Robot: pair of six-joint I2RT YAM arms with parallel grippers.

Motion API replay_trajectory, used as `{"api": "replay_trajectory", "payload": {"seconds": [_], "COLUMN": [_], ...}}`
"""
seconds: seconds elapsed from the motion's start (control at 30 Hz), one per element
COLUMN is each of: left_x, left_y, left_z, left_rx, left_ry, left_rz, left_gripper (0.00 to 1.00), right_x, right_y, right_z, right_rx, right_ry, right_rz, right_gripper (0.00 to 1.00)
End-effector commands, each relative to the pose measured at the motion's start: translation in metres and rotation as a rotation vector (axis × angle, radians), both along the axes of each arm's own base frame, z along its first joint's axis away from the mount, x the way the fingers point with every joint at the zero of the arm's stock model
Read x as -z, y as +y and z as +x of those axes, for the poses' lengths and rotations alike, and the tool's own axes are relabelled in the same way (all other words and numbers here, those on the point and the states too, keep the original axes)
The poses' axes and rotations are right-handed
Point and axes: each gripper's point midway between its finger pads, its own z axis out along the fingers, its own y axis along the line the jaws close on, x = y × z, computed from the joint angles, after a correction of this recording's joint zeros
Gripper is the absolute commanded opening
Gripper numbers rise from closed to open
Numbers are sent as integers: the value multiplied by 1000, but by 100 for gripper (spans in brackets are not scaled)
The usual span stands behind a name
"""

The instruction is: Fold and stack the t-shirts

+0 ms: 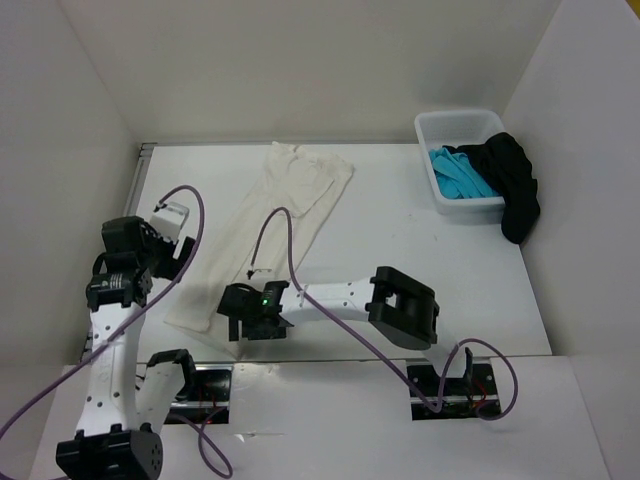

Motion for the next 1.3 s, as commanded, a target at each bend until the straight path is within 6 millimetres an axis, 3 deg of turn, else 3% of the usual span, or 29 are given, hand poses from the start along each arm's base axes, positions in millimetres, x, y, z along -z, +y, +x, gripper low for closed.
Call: {"api": "replay_trajectory", "payload": {"seconds": [0.0,0.13,0.17,0.33,0.4,0.43,0.5,0.53,0.7,0.73,0.77,0.8,0.87,0.97,1.0,1.1,1.13,1.17,1.27], "left_x": [-20,-19,-15,-17,-17,-17,-21,-25,-45,-42,-53,-55,-51,-53,-58,-55,-52,-42,-10], "left_y": [8,10,10,10,10,6,3,0,-8,-12,-19,-22,-29,-53,-70,-96,-114,-123,-155], "left_z": [-9,-13,-14,-15,-15,-14,-12,-12,1,6,11,14,22,34,35,37,35,33,12], "left_rx": [-78,-94,-94,-94,-94,-76,-50,-10,125,157,212,237,277,386,453,548,614,656,818], "left_ry": [-48,-37,-26,-35,-35,-38,-50,-54,-65,-32,-40,-33,10,20,4,18,28,53,125], "left_rz": [7,17,16,17,17,3,1,14,74,71,78,78,68,83,106,148,192,222,367], "left_gripper": [92,92,92,92,93,93,93,93,94,94,94,94,94,94,94,94,94,94,94], "right_x": [-15,-7,-3,27,23,23,21,25,8,3,1,-2,-4,-5,-5,-7,-4,-7,3], "right_y": [41,52,54,37,38,33,28,15,-40,-61,-72,-91,-110,-145,-155,-178,-185,-181,-199], "right_z": [-2,-6,-8,-36,-36,-32,-27,-20,9,16,21,19,19,19,23,20,17,15,2], "right_rx": [40,14,7,30,29,38,61,85,181,206,216,231,239,262,286,280,264,247,234], "right_ry": [40,71,85,212,209,210,212,206,156,150,133,128,120,108,100,100,98,105,144], "right_rz": [180,175,174,162,175,172,174,147,151,151,148,133,112,63,53,51,37,57,-2], "right_gripper": [84,75,67,50,38,24,11,1,0,0,0,0,0,0,0,0,1,3,12]}}
